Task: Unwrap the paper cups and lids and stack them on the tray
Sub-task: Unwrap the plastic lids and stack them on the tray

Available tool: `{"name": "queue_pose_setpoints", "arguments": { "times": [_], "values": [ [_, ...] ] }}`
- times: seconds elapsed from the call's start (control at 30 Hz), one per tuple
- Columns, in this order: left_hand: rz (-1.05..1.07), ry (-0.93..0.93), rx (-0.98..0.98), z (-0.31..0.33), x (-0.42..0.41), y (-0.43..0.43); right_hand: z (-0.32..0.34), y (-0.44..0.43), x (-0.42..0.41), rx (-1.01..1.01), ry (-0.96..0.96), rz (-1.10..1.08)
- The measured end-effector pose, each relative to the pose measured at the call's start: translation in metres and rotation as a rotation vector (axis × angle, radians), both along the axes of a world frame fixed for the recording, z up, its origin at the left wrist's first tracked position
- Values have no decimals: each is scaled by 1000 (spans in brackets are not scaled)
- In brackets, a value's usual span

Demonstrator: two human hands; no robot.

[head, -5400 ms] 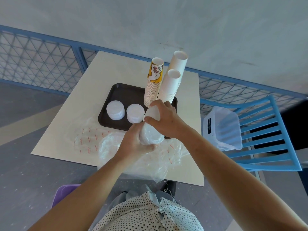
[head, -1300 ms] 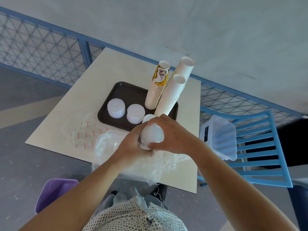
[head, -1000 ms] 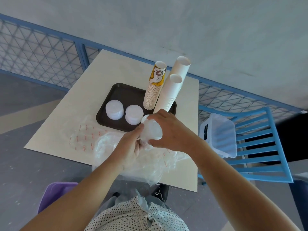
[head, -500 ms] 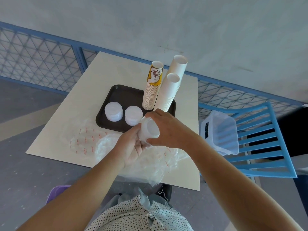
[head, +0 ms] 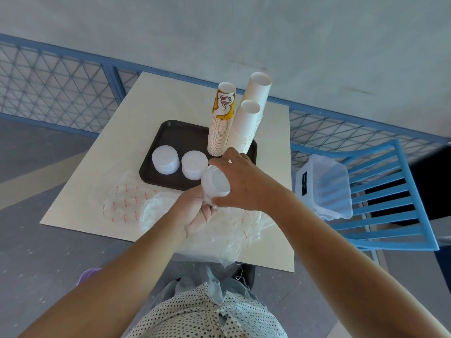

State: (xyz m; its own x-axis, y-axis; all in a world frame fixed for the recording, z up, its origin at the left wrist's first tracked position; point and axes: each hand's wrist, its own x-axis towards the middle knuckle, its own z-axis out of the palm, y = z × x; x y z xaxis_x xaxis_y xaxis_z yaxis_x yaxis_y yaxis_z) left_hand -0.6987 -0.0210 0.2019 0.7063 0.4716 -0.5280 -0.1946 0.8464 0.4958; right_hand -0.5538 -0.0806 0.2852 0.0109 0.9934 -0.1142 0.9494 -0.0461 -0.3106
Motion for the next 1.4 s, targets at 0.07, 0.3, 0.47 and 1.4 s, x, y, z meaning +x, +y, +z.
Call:
{"name": "queue_pose_setpoints", "arguments": {
  "times": [0.07, 0.3, 0.47, 1.4],
  "values": [
    [-27, 30, 23, -1, -1, 1, 0, 0, 1, -6, 24, 9],
    [-10, 92, 60, 9, 0, 6, -5, 1, 1, 39, 95, 19],
    [-5, 165, 13, 18, -2, 8, -10, 5, 4, 21, 230, -71],
    [-68, 256, 58, 30, 9, 11, -13, 3, 17, 101, 364, -106]
  ]
}}
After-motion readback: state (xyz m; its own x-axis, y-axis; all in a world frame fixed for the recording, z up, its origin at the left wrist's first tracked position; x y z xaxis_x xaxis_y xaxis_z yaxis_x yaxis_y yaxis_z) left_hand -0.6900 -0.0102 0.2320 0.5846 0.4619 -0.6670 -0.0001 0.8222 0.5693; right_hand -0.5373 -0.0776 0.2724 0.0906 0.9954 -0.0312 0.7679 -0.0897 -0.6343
